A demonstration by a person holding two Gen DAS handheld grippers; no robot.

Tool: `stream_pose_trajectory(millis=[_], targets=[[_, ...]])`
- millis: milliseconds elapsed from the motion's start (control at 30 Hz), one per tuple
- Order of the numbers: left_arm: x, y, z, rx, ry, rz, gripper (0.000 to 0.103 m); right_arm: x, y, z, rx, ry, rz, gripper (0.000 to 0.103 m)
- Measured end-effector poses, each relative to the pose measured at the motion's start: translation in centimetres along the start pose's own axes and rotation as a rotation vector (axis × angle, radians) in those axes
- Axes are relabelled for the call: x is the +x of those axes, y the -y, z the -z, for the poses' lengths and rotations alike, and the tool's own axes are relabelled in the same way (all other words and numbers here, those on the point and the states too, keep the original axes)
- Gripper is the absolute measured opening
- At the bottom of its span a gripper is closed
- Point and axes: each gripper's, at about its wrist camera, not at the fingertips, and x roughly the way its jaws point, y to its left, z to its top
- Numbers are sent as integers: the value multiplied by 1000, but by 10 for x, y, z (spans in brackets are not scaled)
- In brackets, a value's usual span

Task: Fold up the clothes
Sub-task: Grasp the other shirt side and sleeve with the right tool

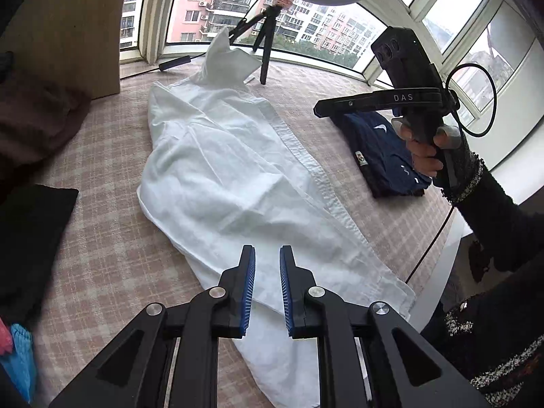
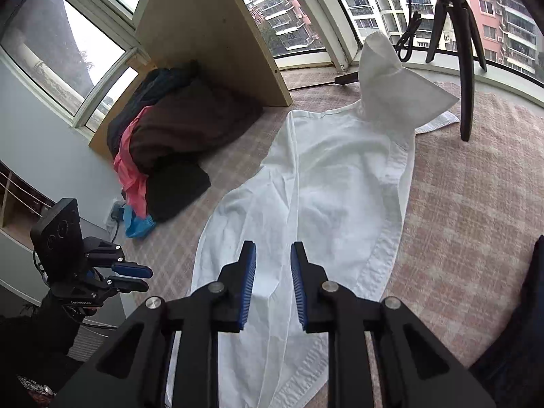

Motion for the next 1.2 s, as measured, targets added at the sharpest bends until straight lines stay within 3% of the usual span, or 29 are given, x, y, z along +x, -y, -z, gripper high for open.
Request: stream_pose_trajectory(millis=[33,200,233,300,400,567,633,700,733,767,967,1033,1067,1200], targets=[[1,17,7,37,-22,17,25,-15,0,19,23,-5,5,24],[16,94,41,196,-122,73,29,-93,-3,105,142,-30,-61,27],[21,107,48,229,-127,64,34,-110,-7,122,140,-13,-60,31],[35,130,59,289,-143,57,37,-126,-16,153,128,23,22,52],[63,160,73,366,-183,52,37,-99,-22,191,114,-29,122,52],[104,179,88,461,-220,-91,37,-26,-20,228,48,-163,163,47],[111,176,90,450,-228,-126,35,-11,-22,235,36,-189,135,44],[111,172,91,439,-213,-132,27,-7,-25,239,20,-184,116,39],[110,168,89,411,-218,-107,6,-8,-27,239,8,-178,111,35],[108,163,87,381,-226,-78,0,-9,-29,239,-4,-173,106,31],[74,141,74,220,-147,18,0,-10,-39,239,-48,-173,98,28],[54,136,67,166,-99,61,0,-12,-40,239,-40,-163,78,12],[42,133,63,141,-70,81,0,-16,-40,237,-13,-139,30,3],[-5,122,48,61,33,142,0,-31,-32,226,152,-20,-181,3]])
